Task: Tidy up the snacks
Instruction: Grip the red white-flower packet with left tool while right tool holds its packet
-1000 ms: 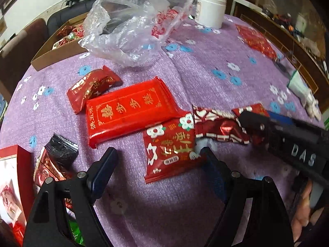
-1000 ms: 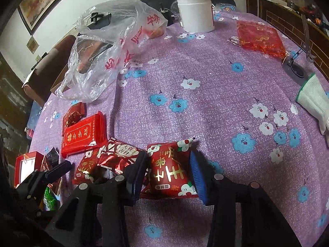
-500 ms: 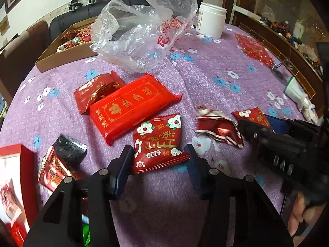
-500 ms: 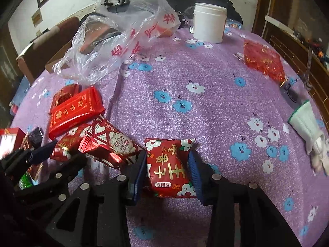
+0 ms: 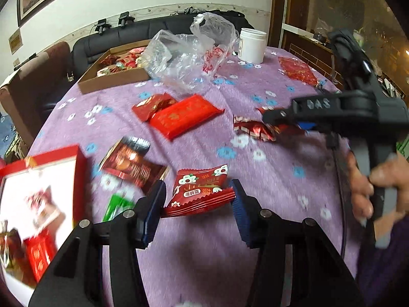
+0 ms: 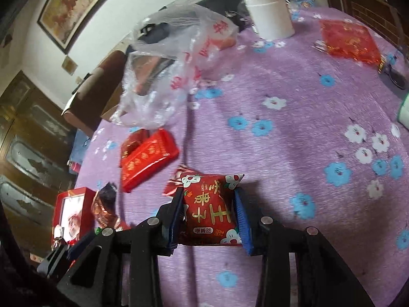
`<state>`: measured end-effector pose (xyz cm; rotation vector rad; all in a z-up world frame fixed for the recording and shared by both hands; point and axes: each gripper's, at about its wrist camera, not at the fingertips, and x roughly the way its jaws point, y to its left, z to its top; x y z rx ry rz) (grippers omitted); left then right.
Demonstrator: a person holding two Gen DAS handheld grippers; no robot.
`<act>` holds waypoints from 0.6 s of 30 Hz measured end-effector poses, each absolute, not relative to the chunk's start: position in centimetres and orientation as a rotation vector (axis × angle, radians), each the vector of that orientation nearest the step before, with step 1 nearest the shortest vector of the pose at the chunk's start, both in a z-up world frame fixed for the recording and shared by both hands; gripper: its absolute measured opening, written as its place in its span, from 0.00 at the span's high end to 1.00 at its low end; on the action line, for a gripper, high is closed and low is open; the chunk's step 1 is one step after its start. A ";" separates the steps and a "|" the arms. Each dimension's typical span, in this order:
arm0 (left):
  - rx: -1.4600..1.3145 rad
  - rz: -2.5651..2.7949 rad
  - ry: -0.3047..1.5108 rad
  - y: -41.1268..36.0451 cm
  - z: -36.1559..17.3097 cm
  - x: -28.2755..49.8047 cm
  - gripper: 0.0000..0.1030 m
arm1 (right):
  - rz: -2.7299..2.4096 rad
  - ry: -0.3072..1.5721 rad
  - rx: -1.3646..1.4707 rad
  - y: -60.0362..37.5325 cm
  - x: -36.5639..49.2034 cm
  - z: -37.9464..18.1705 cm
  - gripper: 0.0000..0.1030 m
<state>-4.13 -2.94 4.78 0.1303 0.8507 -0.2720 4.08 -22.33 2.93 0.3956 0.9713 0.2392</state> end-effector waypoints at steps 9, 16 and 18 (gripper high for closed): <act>0.079 -0.229 0.868 1.1 4.6 -7.9 0.52 | 0.375 0.980 0.256 -16.5 3.3 3.3 0.63; 0.044 -0.186 0.823 3.5 5.8 -10.2 0.52 | 0.429 0.984 0.203 -13.9 2.6 3.3 0.63; 0.030 -0.182 0.820 4.1 5.9 -10.4 0.52 | 0.440 0.982 0.179 -13.1 2.4 3.2 0.63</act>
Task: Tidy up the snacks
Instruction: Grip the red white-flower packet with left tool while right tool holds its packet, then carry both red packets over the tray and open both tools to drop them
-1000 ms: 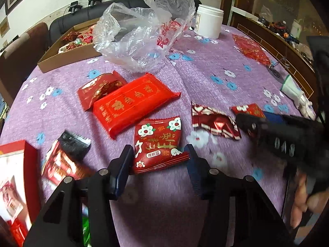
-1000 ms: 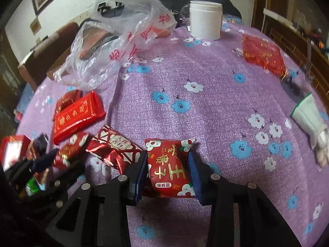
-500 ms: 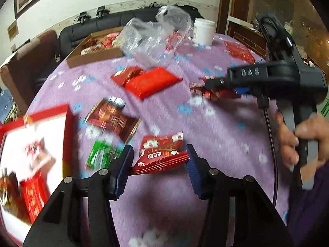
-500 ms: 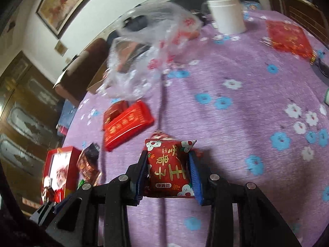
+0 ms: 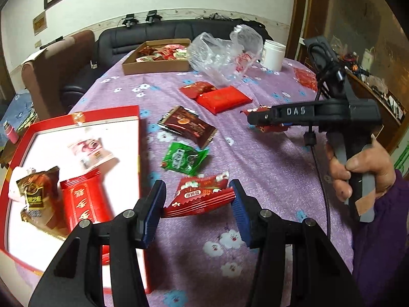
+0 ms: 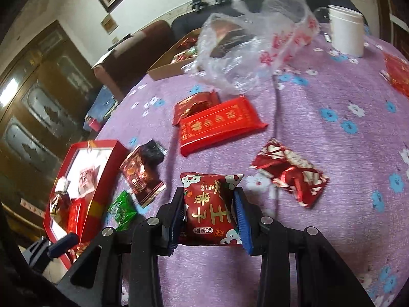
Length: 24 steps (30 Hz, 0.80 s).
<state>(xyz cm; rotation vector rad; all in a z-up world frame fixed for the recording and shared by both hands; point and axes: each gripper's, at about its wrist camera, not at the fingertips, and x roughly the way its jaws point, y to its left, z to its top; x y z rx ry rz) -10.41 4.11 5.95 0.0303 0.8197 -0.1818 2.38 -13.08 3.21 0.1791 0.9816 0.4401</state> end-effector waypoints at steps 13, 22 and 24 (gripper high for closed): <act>-0.021 -0.066 0.719 9.5 8.5 -11.5 0.52 | 0.420 0.889 -0.002 -8.5 0.1 4.0 0.63; -0.094 0.079 0.683 16.6 9.0 -12.0 0.52 | 0.550 0.784 -0.081 -0.8 -3.5 7.7 0.63; -0.107 0.111 0.681 17.9 8.8 -12.1 0.51 | 0.575 0.771 -0.114 1.6 -4.2 8.2 0.63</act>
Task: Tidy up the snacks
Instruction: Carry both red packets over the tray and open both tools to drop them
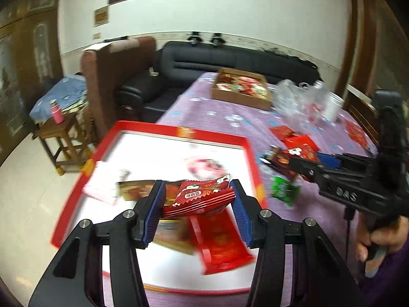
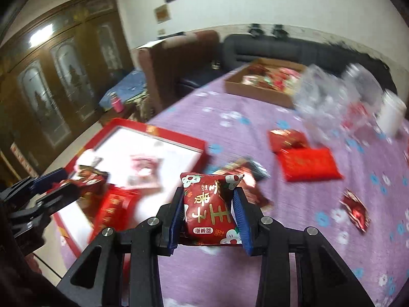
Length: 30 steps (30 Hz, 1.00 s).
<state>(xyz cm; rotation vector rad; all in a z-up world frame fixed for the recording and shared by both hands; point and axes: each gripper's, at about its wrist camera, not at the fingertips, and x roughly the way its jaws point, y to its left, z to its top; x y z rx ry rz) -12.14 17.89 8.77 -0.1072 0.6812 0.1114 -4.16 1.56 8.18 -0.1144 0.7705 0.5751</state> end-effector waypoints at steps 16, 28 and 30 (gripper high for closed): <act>-0.156 0.245 0.681 23.5 6.6 -12.2 0.51 | 0.645 0.724 -0.243 13.8 -7.7 6.3 0.63; -0.160 0.257 0.701 24.4 5.7 -11.8 0.51 | 0.584 0.719 -0.316 15.6 -7.3 5.0 0.63; -0.162 0.255 0.706 24.3 5.6 -11.7 0.51 | 0.578 0.718 -0.326 15.7 -7.3 4.8 0.63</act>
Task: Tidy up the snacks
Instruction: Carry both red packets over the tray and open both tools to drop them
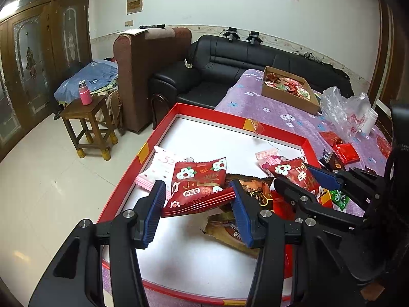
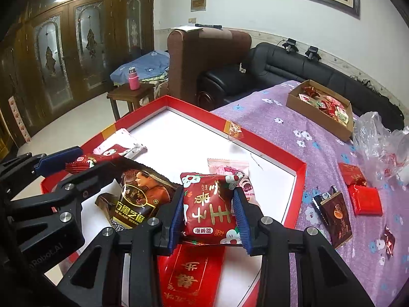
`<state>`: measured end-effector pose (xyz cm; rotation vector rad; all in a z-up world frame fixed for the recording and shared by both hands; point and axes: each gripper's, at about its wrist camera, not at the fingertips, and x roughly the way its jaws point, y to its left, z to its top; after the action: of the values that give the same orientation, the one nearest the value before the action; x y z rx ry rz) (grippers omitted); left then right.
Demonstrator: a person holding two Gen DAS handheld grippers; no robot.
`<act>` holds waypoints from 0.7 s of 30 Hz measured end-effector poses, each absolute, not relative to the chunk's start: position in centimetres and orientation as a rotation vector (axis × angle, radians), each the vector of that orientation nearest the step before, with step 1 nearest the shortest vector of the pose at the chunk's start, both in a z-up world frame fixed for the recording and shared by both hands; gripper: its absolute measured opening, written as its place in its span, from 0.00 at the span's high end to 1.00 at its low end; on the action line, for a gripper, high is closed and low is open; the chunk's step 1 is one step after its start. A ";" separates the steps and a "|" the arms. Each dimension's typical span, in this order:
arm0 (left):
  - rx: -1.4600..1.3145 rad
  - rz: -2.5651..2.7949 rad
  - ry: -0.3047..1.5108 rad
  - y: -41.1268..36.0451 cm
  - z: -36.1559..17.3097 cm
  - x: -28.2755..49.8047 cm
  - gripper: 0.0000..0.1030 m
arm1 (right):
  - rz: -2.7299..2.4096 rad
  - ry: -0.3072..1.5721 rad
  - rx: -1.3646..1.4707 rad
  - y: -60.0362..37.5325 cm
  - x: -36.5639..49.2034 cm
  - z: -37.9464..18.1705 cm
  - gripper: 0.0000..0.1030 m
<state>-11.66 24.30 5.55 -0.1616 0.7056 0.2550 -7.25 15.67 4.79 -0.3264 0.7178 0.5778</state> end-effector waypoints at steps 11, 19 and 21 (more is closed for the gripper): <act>-0.148 0.256 0.723 24.0 5.0 -11.0 0.51 | 0.561 0.721 -0.349 16.0 -6.9 4.0 0.62; -0.140 0.296 0.723 24.3 5.0 -11.1 0.49 | 0.545 0.721 -0.366 16.0 -7.0 3.9 0.59; -0.133 0.312 0.714 24.4 5.2 -11.3 0.49 | 0.536 0.710 -0.376 16.0 -7.1 4.1 0.50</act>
<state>-11.28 24.37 5.22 -0.1326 0.7137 0.3117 -7.12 15.96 4.09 -0.3760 0.7103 0.5363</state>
